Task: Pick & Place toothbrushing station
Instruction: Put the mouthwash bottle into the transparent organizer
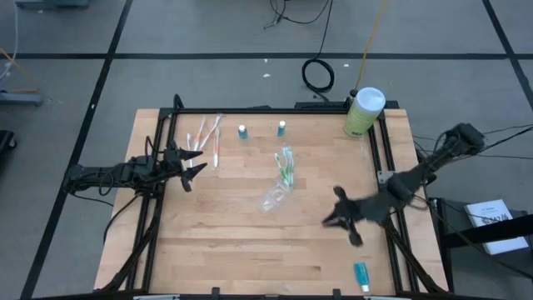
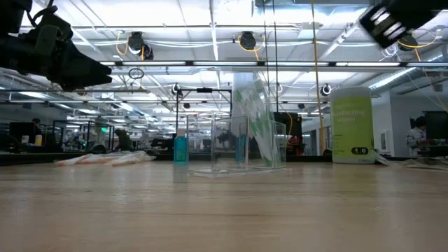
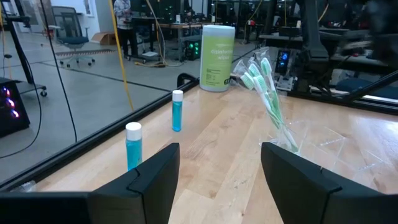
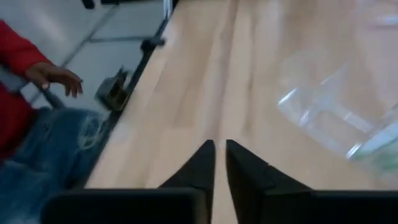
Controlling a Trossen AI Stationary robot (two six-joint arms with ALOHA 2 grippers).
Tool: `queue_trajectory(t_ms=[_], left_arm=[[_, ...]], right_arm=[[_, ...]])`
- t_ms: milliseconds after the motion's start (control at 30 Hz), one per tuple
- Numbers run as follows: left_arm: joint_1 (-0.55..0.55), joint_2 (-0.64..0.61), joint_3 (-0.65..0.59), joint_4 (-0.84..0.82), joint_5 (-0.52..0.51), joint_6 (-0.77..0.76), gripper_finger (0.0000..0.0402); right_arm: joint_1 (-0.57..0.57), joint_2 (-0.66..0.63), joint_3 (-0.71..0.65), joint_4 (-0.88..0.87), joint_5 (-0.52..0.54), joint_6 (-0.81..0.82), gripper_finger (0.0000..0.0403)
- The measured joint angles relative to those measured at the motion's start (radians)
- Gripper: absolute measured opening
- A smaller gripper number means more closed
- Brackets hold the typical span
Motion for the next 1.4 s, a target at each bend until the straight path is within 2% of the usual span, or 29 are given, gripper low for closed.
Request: queue_trajectory(t_ms=[67, 167, 233, 400, 533, 633, 833, 1000, 1233, 1400], left_arm=[[0.0, 0.0, 0.0, 0.0, 0.0, 0.0, 0.0235], [0.0, 0.0, 0.0, 0.0, 0.0, 0.0, 0.0235], [0.0, 0.0, 0.0, 0.0, 0.0, 0.0, 0.0234], [0.0, 0.0, 0.0, 0.0, 0.0, 0.0, 0.0235], [0.0, 0.0, 0.0, 0.0, 0.0, 0.0, 0.0235], [0.0, 0.0, 0.0, 0.0, 0.0, 0.0, 0.0235], [0.0, 0.0, 0.0, 0.0, 0.0, 0.0, 0.0234], [0.0, 0.0, 0.0, 0.0, 0.0, 0.0, 0.0235], [0.0, 0.0, 0.0, 0.0, 0.0, 0.0, 0.0235], [0.0, 0.0, 0.0, 0.0, 0.0, 0.0, 0.0234]], right_arm=[[0.095, 0.059, 0.077, -0.07, 0.022, 0.17, 0.0072], [0.196, 0.136, 0.136, -0.061, -0.087, 0.433, 0.0109], [0.262, 0.177, 0.14, -0.01, -0.133, 0.611, 0.0117], [0.408, 0.279, 0.141, -0.053, -0.158, 1.103, 0.0093], [0.473, 0.364, 0.141, -0.053, -0.287, 1.43, 0.0066], [0.487, 0.411, 0.141, -0.047, -0.399, 1.551, 0.0053], [0.481, 0.496, 0.141, -0.047, -0.523, 1.612, 0.0033], [0.454, 0.567, 0.14, -0.027, -0.599, 1.565, 0.0014], [0.357, 0.644, 0.14, -0.015, -0.579, 1.34, 0.0002], [0.248, 0.667, 0.14, -0.038, -0.508, 1.045, 0.0003]])
